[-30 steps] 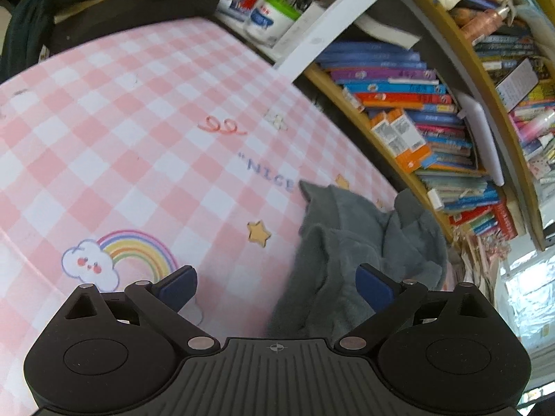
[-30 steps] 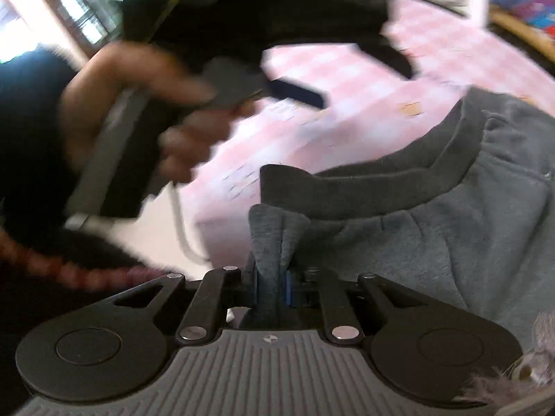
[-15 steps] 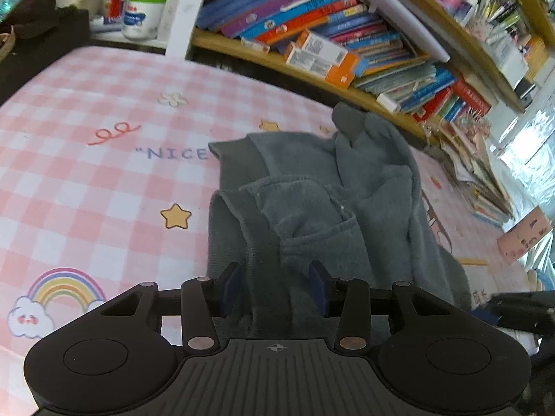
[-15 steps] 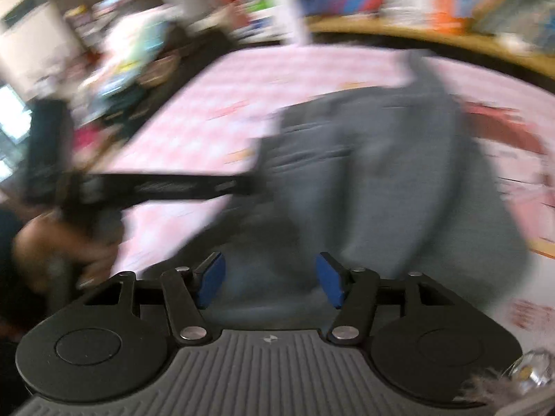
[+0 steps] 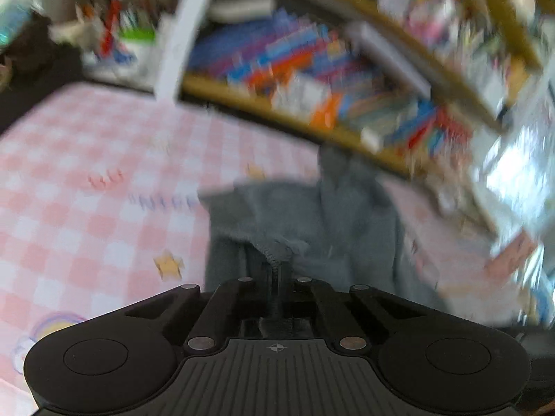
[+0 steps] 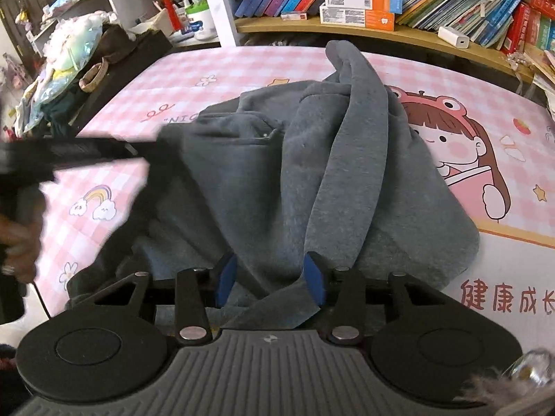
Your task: Fold clothes
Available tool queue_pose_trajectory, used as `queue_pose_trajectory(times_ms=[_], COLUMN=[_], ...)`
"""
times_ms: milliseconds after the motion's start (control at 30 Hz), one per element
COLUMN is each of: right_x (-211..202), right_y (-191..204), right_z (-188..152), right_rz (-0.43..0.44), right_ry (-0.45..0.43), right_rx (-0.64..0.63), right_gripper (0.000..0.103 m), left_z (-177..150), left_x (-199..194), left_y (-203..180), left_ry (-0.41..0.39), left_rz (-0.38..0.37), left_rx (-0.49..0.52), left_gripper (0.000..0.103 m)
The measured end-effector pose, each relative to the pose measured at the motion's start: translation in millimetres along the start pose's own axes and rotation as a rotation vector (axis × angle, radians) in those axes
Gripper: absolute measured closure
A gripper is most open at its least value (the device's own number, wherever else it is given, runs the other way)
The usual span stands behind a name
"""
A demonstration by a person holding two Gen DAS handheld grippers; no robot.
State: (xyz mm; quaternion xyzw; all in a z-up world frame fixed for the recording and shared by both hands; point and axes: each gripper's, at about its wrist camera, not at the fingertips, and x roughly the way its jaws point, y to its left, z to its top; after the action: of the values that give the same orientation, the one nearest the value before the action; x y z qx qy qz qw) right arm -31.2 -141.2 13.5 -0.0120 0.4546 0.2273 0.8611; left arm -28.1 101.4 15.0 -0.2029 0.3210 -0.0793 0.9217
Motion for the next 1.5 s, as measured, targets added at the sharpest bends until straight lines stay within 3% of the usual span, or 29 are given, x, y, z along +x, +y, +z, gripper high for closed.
queue_pose_trajectory(times_ms=[133,200,267,467,667,867,1067,1167,1233,1267,1367,1500], right_x=[-5,0,5,8,-3,6,44,62,69,69,45,-12], right_y=[2,3,4,8,5,-1,-13,-22,-33,-39,-60,-94], right_z=[3,3,3,2,11,37,70,84,91,94,96,73], right_rz=[-0.007,-0.014,-0.019,-0.022,-0.029,-0.158,-0.298,-0.350,-0.330,-0.309,-0.322,-0.353], right_ry=[-0.028,-0.009,0.008,0.011,-0.054,-0.098,-0.109,-0.094,-0.061,-0.048,-0.135,-0.246], right_rx=[-0.008,-0.014,-0.024,-0.051,-0.037,-0.083,-0.115,-0.133,-0.114,-0.096,0.001,0.195], right_gripper=[0.060,0.060,0.059,0.056,0.056,0.050,0.045,0.052,0.086,0.095,0.095,0.095], left_z=[7,-1,-12,-21,-28,-39,-41,-39,-36,-34,-27,-22], left_x=[-6,14,26,16,3,10,16,15,13,12,6,-8], left_y=[29,45,55,54,53,45,32,37,49,57,85,118], left_ry=[-0.027,0.066,0.107,0.133,0.156,0.179,0.193,0.177,0.152,0.142,0.115,0.078], left_rz=[0.083,0.111,0.138,0.112,0.081,0.148,0.193,0.223,0.264,0.286,0.343,0.387], left_rx=[-0.067,-0.078,-0.083,-0.099,-0.114,-0.034,0.094,0.117,0.088,0.068,-0.009,-0.112], left_gripper=[0.102,0.101,0.097,0.094,0.073,0.065,0.059,0.061,0.066,0.066,0.067,0.067])
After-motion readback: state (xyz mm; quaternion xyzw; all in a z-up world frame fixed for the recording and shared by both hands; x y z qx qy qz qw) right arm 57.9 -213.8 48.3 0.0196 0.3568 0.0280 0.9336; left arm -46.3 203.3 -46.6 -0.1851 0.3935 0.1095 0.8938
